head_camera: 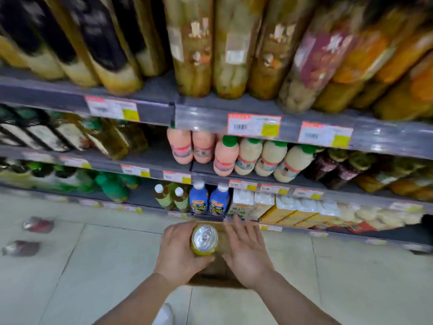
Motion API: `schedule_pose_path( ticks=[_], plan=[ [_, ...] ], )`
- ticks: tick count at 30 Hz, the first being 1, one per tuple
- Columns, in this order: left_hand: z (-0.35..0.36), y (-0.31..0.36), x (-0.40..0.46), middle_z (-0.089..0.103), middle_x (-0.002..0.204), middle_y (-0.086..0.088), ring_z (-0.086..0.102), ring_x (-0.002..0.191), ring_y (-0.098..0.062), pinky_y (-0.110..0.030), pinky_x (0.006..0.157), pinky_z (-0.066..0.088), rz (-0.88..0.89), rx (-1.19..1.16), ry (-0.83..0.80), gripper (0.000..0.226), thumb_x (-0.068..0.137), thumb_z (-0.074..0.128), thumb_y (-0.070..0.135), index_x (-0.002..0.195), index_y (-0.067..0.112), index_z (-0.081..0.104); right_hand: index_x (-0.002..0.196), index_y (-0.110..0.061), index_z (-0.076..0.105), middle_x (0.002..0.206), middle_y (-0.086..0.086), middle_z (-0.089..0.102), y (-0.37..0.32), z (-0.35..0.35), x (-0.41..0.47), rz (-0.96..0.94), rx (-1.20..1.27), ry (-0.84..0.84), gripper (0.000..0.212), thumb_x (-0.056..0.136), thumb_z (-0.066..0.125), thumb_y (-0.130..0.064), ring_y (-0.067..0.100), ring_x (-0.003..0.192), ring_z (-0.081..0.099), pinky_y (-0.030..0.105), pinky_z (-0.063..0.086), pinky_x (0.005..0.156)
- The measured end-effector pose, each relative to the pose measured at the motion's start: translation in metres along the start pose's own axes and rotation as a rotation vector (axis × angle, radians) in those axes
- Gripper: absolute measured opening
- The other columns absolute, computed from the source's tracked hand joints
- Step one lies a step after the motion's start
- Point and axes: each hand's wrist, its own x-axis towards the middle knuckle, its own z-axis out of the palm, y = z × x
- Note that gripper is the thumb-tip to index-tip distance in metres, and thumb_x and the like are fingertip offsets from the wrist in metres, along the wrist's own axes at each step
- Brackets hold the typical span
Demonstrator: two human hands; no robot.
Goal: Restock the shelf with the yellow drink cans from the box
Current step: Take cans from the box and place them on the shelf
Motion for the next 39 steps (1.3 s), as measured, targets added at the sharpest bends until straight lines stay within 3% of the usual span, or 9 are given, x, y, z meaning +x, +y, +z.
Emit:
schedule_pose_path(
  ticks=[4, 9, 13, 19, 25, 29, 33, 36, 39],
  plan=[
    [-0.110, 0.066, -0.029, 0.066, 0.079, 0.017, 0.063, 0.080, -0.008, -0.040, 0.079, 0.050, 0.007, -0.085, 0.080, 0.050, 0.045, 0.080, 0.050, 0.090, 0.046, 0.056, 0.152, -0.029, 0.007, 0.161, 0.008, 0.002, -0.074, -0.105, -0.026, -0.069, -0.058, 0.038, 0.079, 0.089, 0.052, -0.044, 0.034, 0.148, 0.001, 0.046, 0.000, 0.117],
    [-0.237, 0.103, -0.064, 0.066, 0.094, 0.021, 0.062, 0.097, -0.009, -0.044, 0.097, 0.041, -0.016, -0.048, 0.198, 0.070, 0.038, 0.075, 0.059, 0.103, 0.037, 0.060, 0.150, -0.036, 0.016, 0.160, 0.002, 0.013, -0.170, -0.208, -0.038, -0.238, -0.018, 0.068, 0.075, 0.088, 0.055, -0.046, 0.024, 0.146, 0.010, 0.040, 0.011, 0.118],
    [-0.340, 0.091, -0.096, 0.061, 0.087, 0.028, 0.056, 0.093, -0.007, -0.040, 0.101, 0.037, -0.032, -0.084, 0.273, 0.061, 0.039, 0.072, 0.057, 0.094, 0.047, 0.050, 0.147, -0.034, 0.028, 0.151, -0.001, 0.032, -0.262, -0.249, -0.032, -0.381, 0.026, 0.068, 0.075, 0.082, 0.065, -0.039, 0.020, 0.140, 0.025, 0.029, 0.020, 0.113],
    [-0.498, 0.001, -0.162, 0.063, 0.092, 0.020, 0.060, 0.098, -0.013, -0.046, 0.098, 0.042, -0.068, -0.064, 0.349, 0.063, 0.037, 0.069, 0.056, 0.096, 0.043, 0.051, 0.141, -0.034, 0.036, 0.136, -0.005, 0.044, -0.450, -0.235, -0.019, -0.476, 0.089, 0.044, 0.072, 0.078, 0.070, -0.033, 0.019, 0.129, 0.036, 0.030, 0.031, 0.108],
    [-0.633, -0.085, -0.228, 0.065, 0.099, 0.018, 0.062, 0.101, -0.013, -0.047, 0.098, 0.044, -0.156, -0.066, 0.440, 0.061, 0.037, 0.074, 0.057, 0.093, 0.047, 0.051, 0.142, -0.031, 0.038, 0.141, -0.002, 0.045, -0.630, -0.217, -0.016, -0.593, 0.156, 0.003, 0.074, 0.075, 0.071, -0.034, 0.020, 0.131, 0.039, 0.031, 0.034, 0.107],
    [-0.692, -0.130, -0.256, 0.063, 0.101, 0.019, 0.062, 0.100, -0.011, -0.040, 0.096, 0.046, -0.205, -0.134, 0.522, 0.064, 0.037, 0.078, 0.054, 0.095, 0.046, 0.054, 0.144, -0.031, 0.037, 0.142, 0.000, 0.044, -0.710, -0.214, -0.008, -0.649, 0.150, -0.029, 0.073, 0.078, 0.070, -0.031, 0.017, 0.132, 0.038, 0.028, 0.031, 0.107],
    [-0.737, -0.169, -0.274, 0.066, 0.100, 0.013, 0.062, 0.090, 0.001, -0.021, 0.080, 0.049, -0.265, -0.268, 0.607, 0.071, 0.042, 0.088, 0.033, 0.106, 0.031, 0.058, 0.142, -0.024, 0.042, 0.137, -0.001, 0.050, -0.777, -0.209, 0.012, -0.736, 0.131, -0.033, 0.067, 0.081, 0.069, -0.024, 0.010, 0.125, 0.045, 0.008, 0.026, 0.089],
    [-0.772, -0.203, -0.275, 0.066, 0.102, 0.010, 0.062, 0.091, 0.001, -0.011, 0.074, 0.048, -0.292, -0.290, 0.627, 0.069, 0.049, 0.090, 0.021, 0.110, 0.028, 0.057, 0.144, -0.028, 0.037, 0.142, -0.003, 0.044, -0.821, -0.201, 0.037, -0.764, 0.124, -0.060, 0.072, 0.081, 0.070, -0.026, 0.014, 0.131, 0.040, 0.014, 0.027, 0.096],
    [-0.807, -0.239, -0.262, 0.065, 0.105, 0.012, 0.062, 0.097, -0.005, -0.023, 0.080, 0.050, -0.314, -0.308, 0.655, 0.070, 0.044, 0.085, 0.031, 0.107, 0.035, 0.056, 0.145, -0.033, 0.033, 0.144, -0.005, 0.039, -0.863, -0.195, 0.074, -0.789, 0.106, -0.083, 0.073, 0.082, 0.069, -0.030, 0.014, 0.135, 0.036, 0.025, 0.029, 0.107]
  ],
)
